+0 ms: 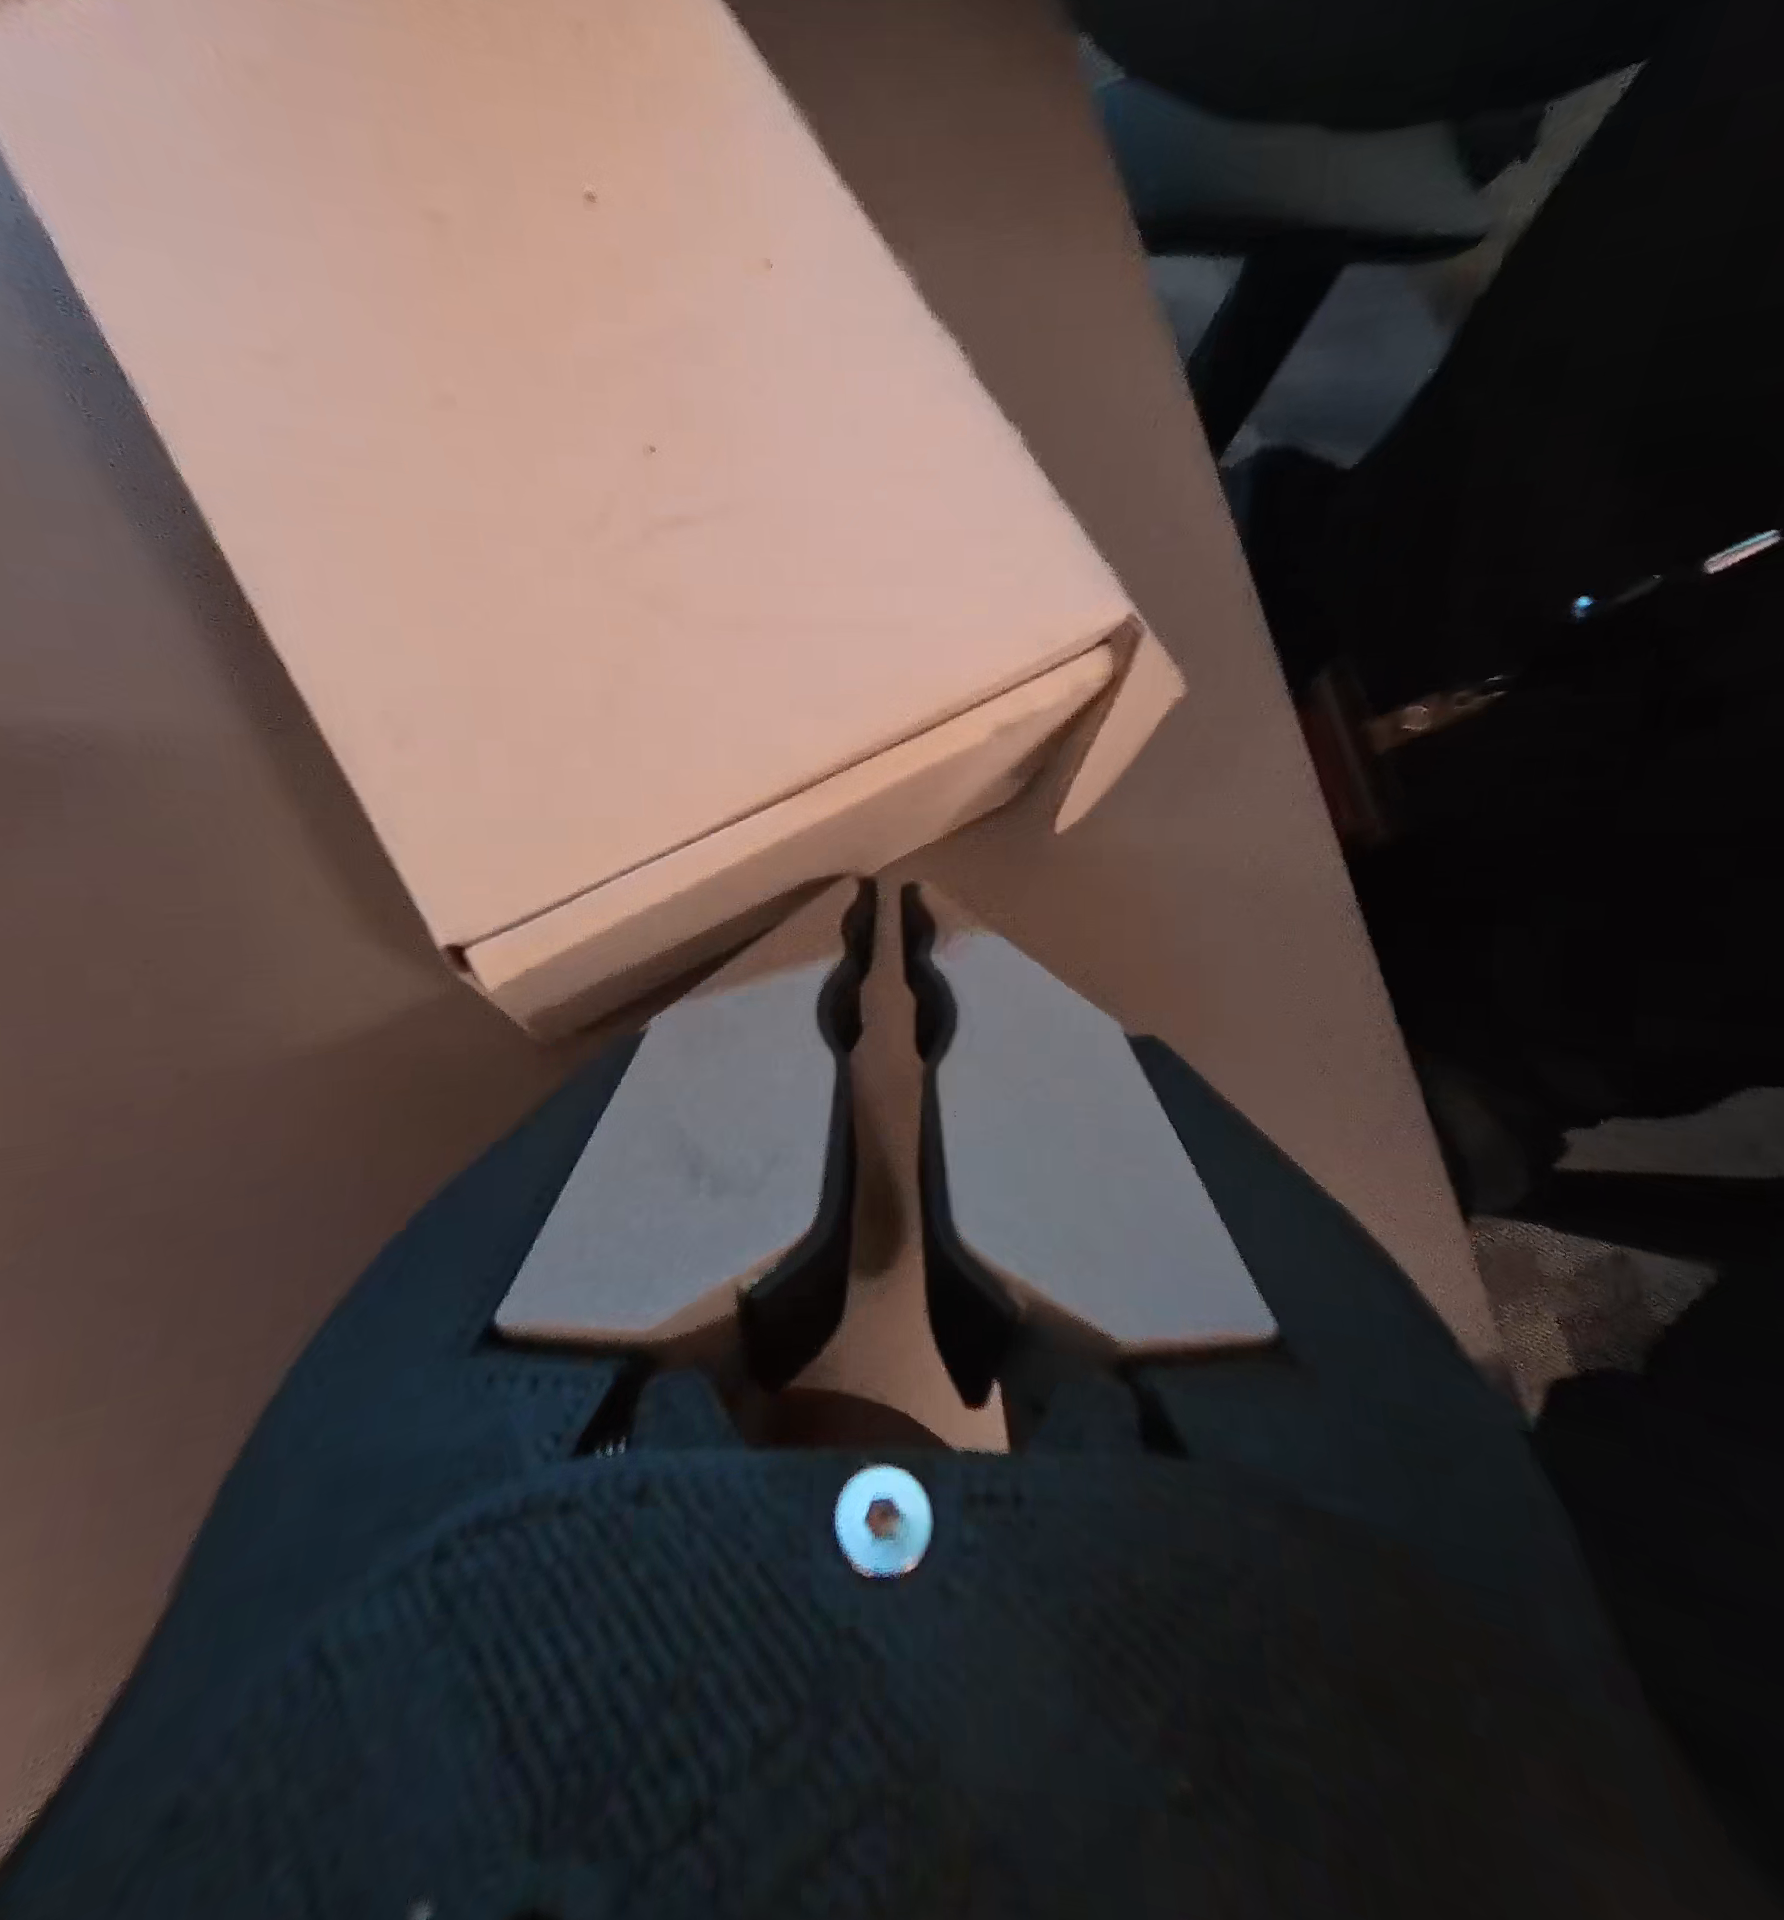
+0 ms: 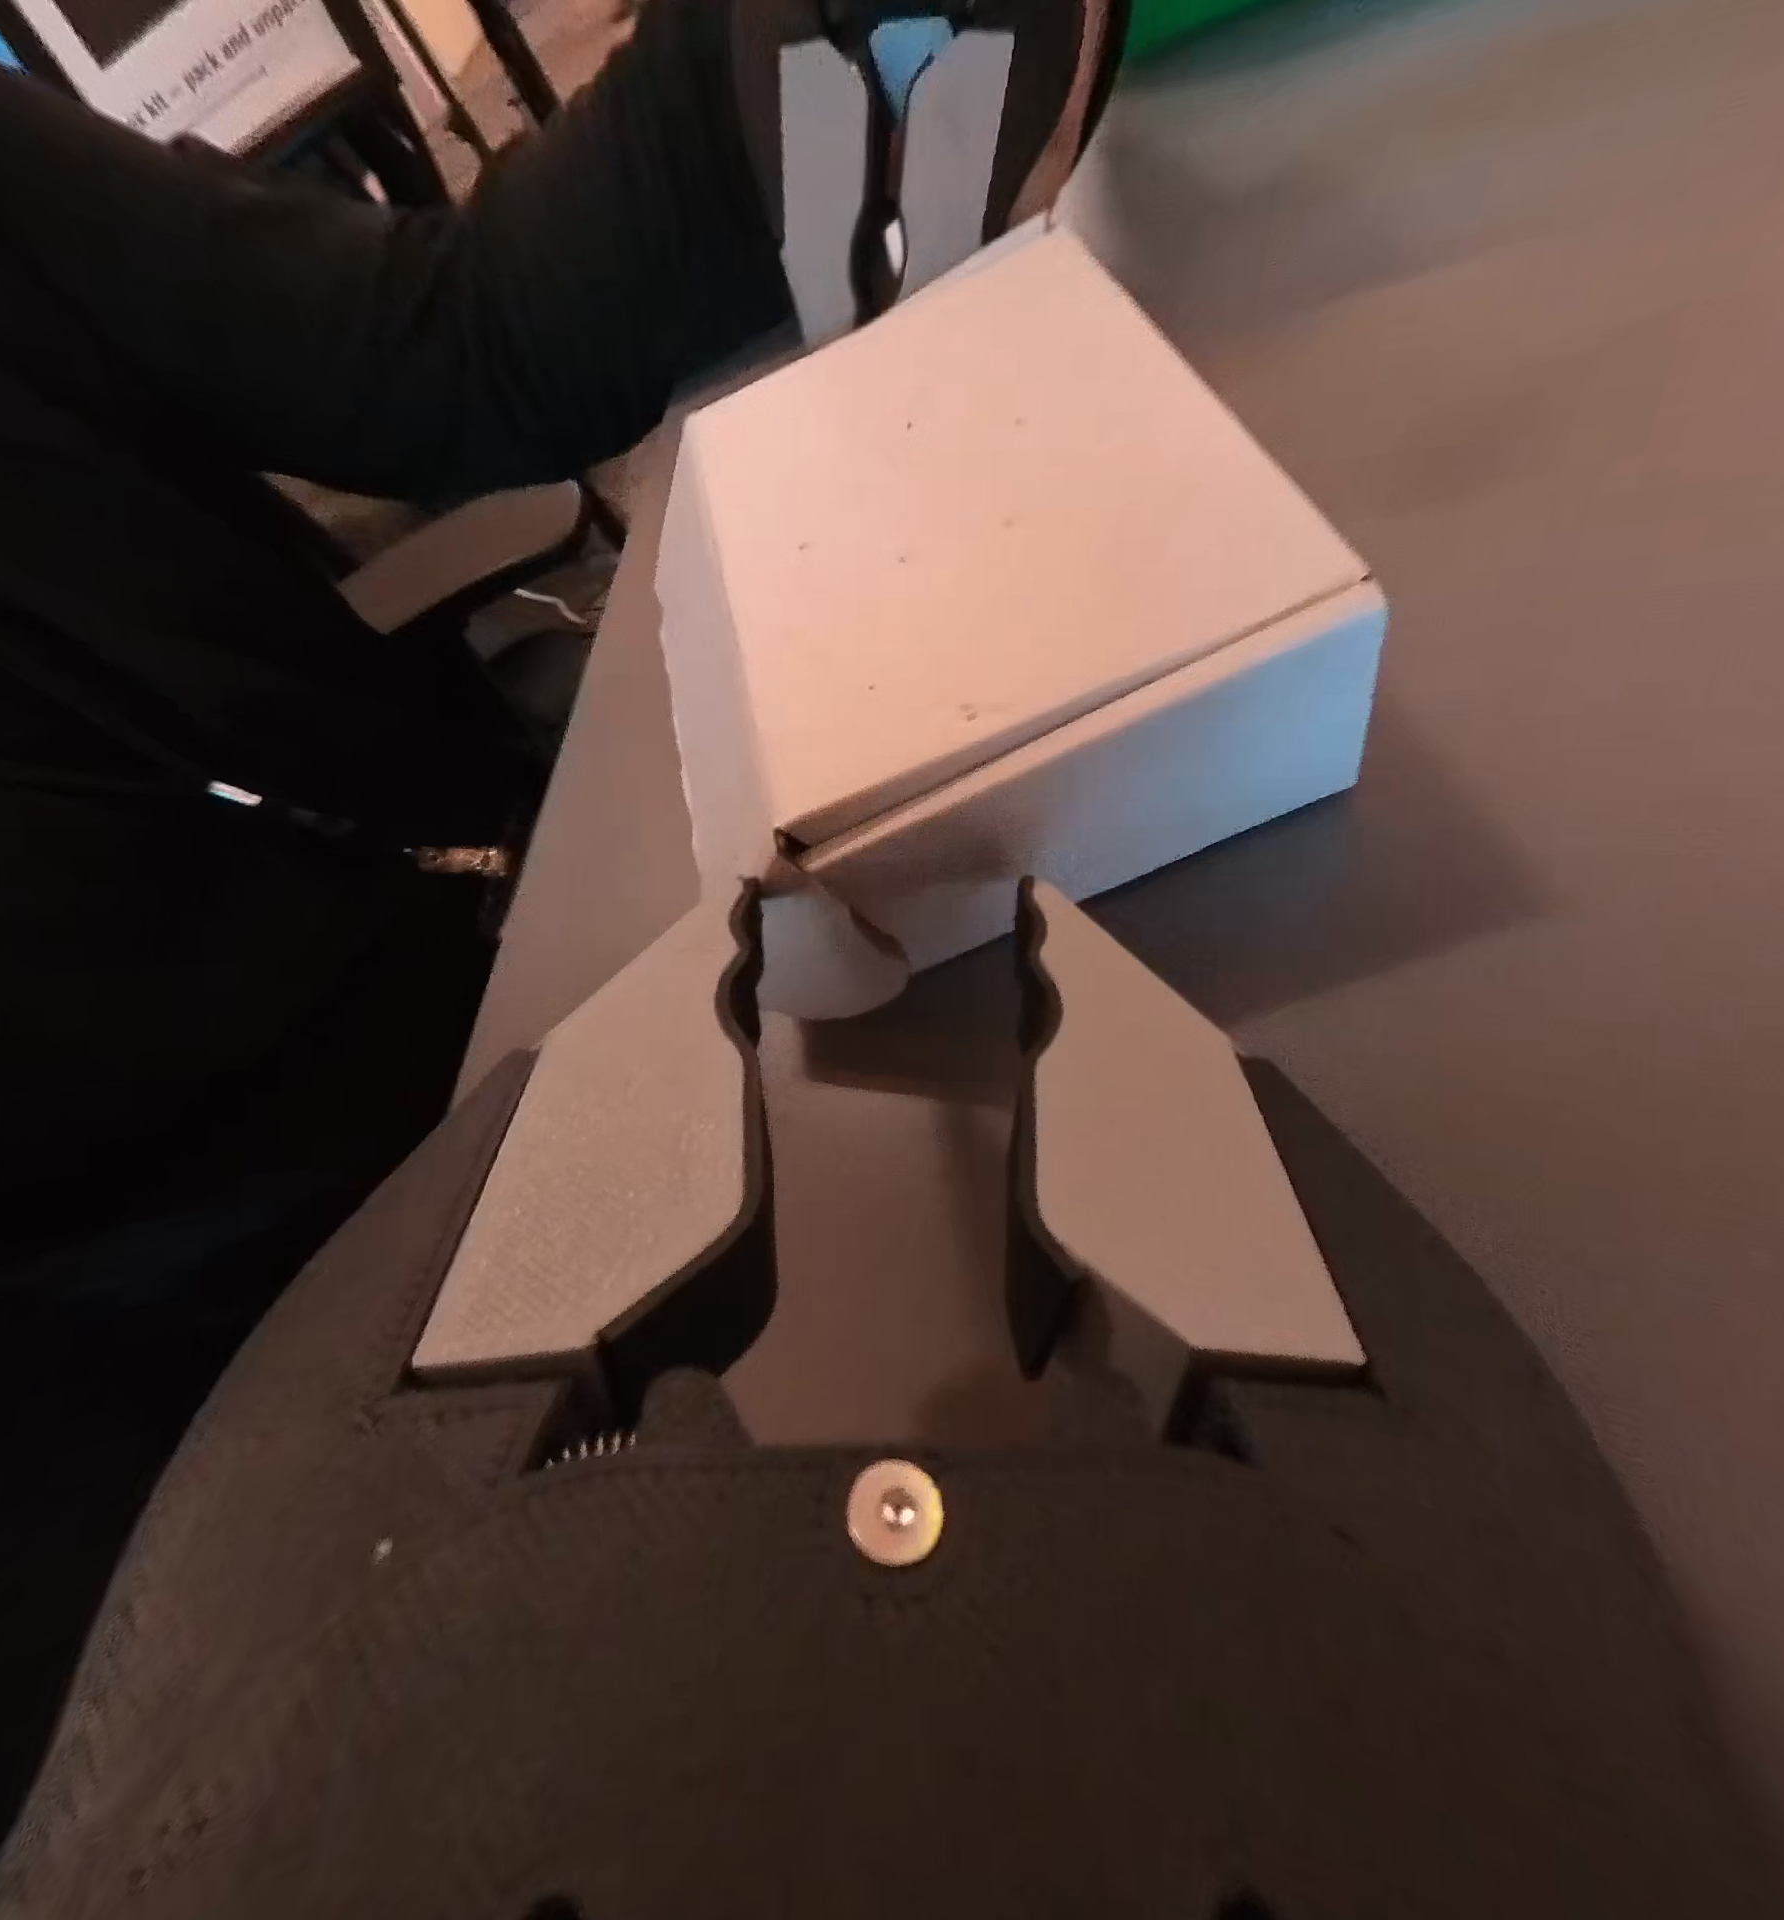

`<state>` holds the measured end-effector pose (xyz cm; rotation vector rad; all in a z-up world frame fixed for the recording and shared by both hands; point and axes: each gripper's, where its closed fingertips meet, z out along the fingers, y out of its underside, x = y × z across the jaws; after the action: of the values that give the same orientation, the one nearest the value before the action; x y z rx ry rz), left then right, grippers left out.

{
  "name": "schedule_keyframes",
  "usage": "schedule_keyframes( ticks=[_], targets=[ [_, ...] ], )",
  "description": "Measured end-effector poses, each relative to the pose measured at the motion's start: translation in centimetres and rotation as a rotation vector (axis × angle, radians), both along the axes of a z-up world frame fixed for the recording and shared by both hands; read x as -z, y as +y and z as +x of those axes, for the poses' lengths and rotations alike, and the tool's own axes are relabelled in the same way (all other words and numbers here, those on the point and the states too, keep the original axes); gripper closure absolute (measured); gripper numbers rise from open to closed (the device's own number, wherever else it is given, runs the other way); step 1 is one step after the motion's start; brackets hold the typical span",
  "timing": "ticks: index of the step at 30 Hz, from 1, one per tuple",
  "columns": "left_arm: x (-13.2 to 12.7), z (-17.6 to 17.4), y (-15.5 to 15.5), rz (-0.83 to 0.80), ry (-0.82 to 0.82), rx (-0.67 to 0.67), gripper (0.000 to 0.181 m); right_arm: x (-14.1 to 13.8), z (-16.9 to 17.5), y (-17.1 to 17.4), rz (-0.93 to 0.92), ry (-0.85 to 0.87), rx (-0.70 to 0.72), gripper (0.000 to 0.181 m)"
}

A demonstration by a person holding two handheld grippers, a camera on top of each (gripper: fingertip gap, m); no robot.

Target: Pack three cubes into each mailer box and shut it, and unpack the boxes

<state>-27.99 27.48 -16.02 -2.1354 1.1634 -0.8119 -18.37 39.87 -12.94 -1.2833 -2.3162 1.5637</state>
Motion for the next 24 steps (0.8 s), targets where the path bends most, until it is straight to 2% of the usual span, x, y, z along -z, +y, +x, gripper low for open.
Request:
schedule_keyframes(
  ticks=[5,9,15,18,21,24],
  targets=[
    [-0.7,0.7,0.0,0.049,-0.021,0.046,0.181,1.1,1.3,-1.2,-0.056,-0.113,-0.076,0.134],
    [-2.7,1.3,-0.5,0.103,-0.104,0.092,0.181,0.7,2.0,-1.8,-0.036,-0.105,-0.131,0.131],
    [-6.7,0.5,0.4,0.266,-0.246,0.031,0.181,-3.0,1.8,-1.4,-0.15,0.033,-0.102,0.128],
    [-8.4,-0.1,1.2,0.347,-0.294,-0.028,0.181,-5.4,2.3,-1.3,-0.229,0.117,-0.117,0.135],
    [-8.8,-0.6,1.9,0.375,-0.308,-0.081,0.181,-7.3,2.5,-1.1,-0.295,0.187,-0.114,0.134],
    [-8.1,-0.6,2.2,0.353,-0.299,-0.087,0.181,-6.3,2.0,-0.5,-0.258,0.168,-0.077,0.144]
  ],
)
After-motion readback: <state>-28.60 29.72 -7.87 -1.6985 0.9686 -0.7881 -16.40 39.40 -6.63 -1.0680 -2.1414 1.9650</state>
